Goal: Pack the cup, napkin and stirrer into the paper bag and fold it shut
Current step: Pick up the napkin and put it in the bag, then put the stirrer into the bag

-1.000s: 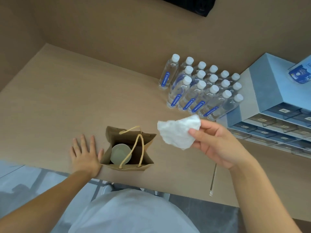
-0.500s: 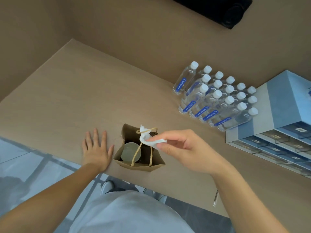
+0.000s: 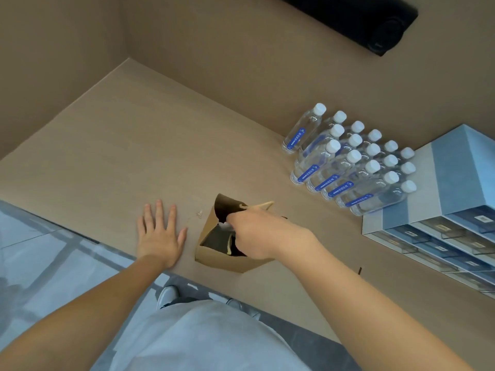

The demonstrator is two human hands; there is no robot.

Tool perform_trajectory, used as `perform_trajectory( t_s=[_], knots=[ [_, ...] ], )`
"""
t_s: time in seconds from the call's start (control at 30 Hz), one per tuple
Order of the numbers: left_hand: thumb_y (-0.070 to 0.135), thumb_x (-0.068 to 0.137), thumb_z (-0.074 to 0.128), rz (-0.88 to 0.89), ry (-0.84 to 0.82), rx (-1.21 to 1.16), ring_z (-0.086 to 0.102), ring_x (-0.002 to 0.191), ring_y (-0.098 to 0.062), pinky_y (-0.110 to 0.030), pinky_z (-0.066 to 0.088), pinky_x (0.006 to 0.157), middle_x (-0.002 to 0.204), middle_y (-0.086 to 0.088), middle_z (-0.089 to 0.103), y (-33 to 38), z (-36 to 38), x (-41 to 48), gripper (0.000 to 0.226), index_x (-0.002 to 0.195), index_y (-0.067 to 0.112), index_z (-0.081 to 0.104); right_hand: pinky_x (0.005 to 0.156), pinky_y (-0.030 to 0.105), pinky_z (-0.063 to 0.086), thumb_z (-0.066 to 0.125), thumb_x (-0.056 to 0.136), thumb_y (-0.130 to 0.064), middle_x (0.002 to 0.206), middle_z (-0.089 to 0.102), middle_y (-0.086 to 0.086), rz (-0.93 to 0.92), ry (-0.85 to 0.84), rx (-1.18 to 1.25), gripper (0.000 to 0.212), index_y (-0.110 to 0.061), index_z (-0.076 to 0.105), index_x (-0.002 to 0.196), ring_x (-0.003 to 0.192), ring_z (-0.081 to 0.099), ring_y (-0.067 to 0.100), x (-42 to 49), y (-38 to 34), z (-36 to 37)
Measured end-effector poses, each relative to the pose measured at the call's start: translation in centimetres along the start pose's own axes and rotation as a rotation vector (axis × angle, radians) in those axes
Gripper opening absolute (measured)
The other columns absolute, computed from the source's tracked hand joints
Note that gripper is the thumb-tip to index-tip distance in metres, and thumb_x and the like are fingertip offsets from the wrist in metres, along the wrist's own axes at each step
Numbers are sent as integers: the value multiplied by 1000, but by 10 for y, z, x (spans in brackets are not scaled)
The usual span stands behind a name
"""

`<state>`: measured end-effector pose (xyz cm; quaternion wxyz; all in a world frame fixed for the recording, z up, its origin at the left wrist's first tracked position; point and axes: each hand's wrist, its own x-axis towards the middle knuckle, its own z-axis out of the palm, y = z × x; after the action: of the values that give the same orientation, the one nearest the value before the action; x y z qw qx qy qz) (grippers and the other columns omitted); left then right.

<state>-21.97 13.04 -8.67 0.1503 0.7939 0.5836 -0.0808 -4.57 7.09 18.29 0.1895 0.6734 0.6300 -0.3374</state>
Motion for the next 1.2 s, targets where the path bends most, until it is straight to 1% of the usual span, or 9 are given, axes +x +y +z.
perform_trajectory(
  t_s=[0.1, 0.3, 0.43, 0.6, 0.73, 0.8, 0.9, 1.0, 1.2],
  knots=[
    [59, 94, 6, 5, 1, -20, -14, 148, -40, -52, -1, 121, 163, -15, -15, -1, 2, 0, 72, 152, 22, -16, 70, 36, 53, 45, 94, -6, 96, 63, 10, 98, -44, -5, 24, -7, 63, 109, 86, 61, 30, 20, 4, 1],
    [60, 93, 5, 6, 16, -27, -13, 149, -39, -52, 0, 121, 163, -15, -13, -2, 3, 1, 73, 152, 22, -16, 74, 38, 53, 54, 89, -1, 95, 63, 14, 200, -32, -107, 15, -8, 66, 96, 93, 64, 33, 45, 0, 8],
    [60, 91, 2, 9, 33, -17, -9, 149, -41, -52, 3, 120, 164, -15, -9, -3, 4, 0, 74, 153, 22, -11, 94, 45, 50, 58, 87, -4, 126, 59, 18, 241, -149, -145, 31, -3, 61, 119, 117, 57, 38, 63, -4, 22],
    [60, 93, 5, 10, 33, -21, -8, 149, -40, -52, 2, 120, 163, -15, -9, -4, 5, 1, 73, 154, 22, -9, 66, 32, 48, 46, 92, -2, 77, 54, 8, 105, -79, -139, 17, -6, 62, 98, 81, 58, 28, 33, -6, -2],
    [61, 91, -3, 6, 31, -5, -8, 149, -40, -47, -13, 117, 164, -15, -7, -4, 6, 0, 74, 154, 22, -6, 96, 31, 52, 44, 99, -2, 113, 70, 10, -92, 147, 392, 28, -3, 63, 120, 111, 64, 24, -39, 31, -34],
    [61, 89, -5, -5, 27, 1, -5, 149, -41, -49, -8, 118, 164, -15, -2, -2, 4, 0, 76, 155, 22, -3, 95, 28, 55, 49, 100, -7, 116, 74, 7, -141, 175, 812, 29, -7, 63, 124, 110, 68, 14, -77, 64, -38],
    [59, 92, -2, -11, 19, -22, -4, 149, -41, -52, 2, 119, 164, -16, 0, -1, 3, -1, 73, 154, 21, -1, 89, 33, 59, 53, 97, -9, 109, 76, 10, 104, 316, 1045, 26, -9, 64, 121, 101, 73, 20, -89, 130, -3],
    [57, 94, 2, -7, 10, -17, -11, 149, -41, -53, -1, 120, 163, -16, -9, 0, 3, -2, 70, 154, 21, -8, 96, 46, 53, 55, 96, -10, 110, 72, 9, 556, 439, 897, 34, -7, 56, 130, 100, 68, 30, -61, 198, 74],
    [52, 97, 24, 8, -47, 19, -20, 146, -41, -53, -9, 119, 161, -17, -20, 1, 3, 0, 75, 152, 21, -15, 105, 43, 40, 57, 93, -33, 132, 51, 29, 1221, 325, 701, 51, 4, 51, 127, 124, 48, 42, -35, 242, 219]
  ],
)
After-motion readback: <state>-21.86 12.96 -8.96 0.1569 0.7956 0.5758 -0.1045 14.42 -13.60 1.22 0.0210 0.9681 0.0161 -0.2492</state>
